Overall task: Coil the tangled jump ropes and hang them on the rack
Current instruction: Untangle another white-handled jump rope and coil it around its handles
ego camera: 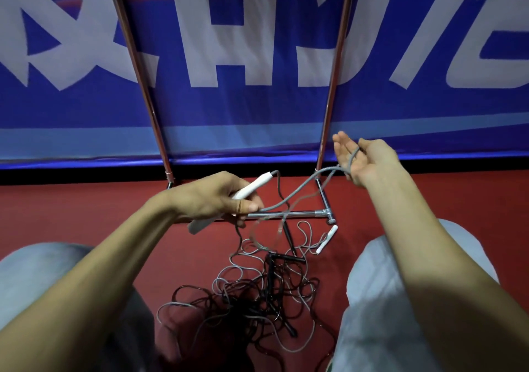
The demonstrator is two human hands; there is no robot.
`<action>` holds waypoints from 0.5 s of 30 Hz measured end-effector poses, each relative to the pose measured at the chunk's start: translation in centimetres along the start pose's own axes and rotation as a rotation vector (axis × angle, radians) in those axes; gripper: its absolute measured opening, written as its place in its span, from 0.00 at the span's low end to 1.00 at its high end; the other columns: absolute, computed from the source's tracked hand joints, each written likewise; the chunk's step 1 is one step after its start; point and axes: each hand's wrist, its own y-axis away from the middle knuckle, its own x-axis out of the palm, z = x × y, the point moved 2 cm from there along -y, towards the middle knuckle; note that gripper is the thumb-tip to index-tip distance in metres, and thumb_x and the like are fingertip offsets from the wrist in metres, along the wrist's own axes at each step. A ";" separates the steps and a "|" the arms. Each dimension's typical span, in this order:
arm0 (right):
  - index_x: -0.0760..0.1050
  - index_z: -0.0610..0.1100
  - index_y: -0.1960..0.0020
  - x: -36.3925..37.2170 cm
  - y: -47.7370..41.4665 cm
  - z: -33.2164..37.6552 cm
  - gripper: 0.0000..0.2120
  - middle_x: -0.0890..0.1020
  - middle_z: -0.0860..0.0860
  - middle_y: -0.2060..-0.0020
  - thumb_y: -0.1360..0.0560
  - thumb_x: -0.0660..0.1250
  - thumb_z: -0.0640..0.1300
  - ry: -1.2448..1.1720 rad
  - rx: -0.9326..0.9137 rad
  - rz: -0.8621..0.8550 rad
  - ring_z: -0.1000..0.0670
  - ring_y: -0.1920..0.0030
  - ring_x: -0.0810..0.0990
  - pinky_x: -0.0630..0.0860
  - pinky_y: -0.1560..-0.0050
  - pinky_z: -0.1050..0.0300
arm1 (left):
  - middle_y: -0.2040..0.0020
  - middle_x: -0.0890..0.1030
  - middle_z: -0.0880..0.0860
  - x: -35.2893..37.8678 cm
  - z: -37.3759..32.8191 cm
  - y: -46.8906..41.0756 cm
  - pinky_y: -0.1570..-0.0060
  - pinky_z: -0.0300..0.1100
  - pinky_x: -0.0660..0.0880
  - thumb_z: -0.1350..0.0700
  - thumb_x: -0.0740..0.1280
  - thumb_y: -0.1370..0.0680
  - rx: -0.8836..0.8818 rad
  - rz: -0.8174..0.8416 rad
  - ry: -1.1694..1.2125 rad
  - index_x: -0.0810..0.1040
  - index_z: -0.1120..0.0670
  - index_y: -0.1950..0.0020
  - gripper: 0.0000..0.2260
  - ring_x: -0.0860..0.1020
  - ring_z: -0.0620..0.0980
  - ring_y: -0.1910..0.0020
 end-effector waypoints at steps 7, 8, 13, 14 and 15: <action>0.67 0.27 0.36 0.2 -0.7 -0.5 0.18 0.75 0.39 0.37 0.21 0.46 0.29 -0.044 0.023 -0.013 0.43 0.35 0.75 0.76 0.41 0.54 | 0.66 0.78 0.58 -1.4 -1.4 1.7 0.57 0.43 0.79 0.53 0.66 0.25 0.032 -0.023 0.196 0.80 0.57 0.58 0.08 0.81 0.53 0.63; 0.68 0.29 0.36 0.2 -0.9 -1.0 0.16 0.74 0.39 0.35 0.20 0.48 0.29 0.029 0.023 -0.006 0.43 0.35 0.75 0.77 0.45 0.55 | 0.66 0.76 0.56 -1.5 -1.5 1.7 0.55 0.47 0.80 0.54 0.63 0.23 0.043 -0.049 0.259 0.77 0.58 0.58 0.09 0.81 0.53 0.63; 0.74 0.34 0.49 0.8 -0.7 -2.7 0.09 0.85 0.42 0.57 0.20 0.60 0.39 0.293 0.042 0.078 0.46 0.61 0.85 0.80 0.67 0.59 | 0.68 0.73 0.52 -2.4 -2.0 1.4 0.61 0.47 0.81 0.57 0.54 0.16 0.078 -0.286 0.561 0.70 0.57 0.57 0.11 0.83 0.55 0.66; 0.74 0.34 0.52 0.8 -0.4 -2.9 0.10 0.85 0.44 0.65 0.19 0.60 0.42 0.355 0.033 0.075 0.48 0.67 0.85 0.79 0.71 0.60 | 0.69 0.74 0.52 -2.5 -2.1 1.4 0.64 0.45 0.82 0.58 0.53 0.16 0.078 -0.310 0.617 0.69 0.57 0.57 0.11 0.83 0.55 0.66; 0.74 0.36 0.55 0.9 -0.3 -3.2 0.11 0.84 0.45 0.70 0.19 0.60 0.43 0.406 0.023 0.070 0.49 0.70 0.84 0.78 0.73 0.62 | 0.70 0.74 0.52 -2.7 -2.1 1.4 0.66 0.44 0.81 0.58 0.53 0.16 0.079 -0.327 0.674 0.69 0.57 0.57 0.11 0.83 0.56 0.66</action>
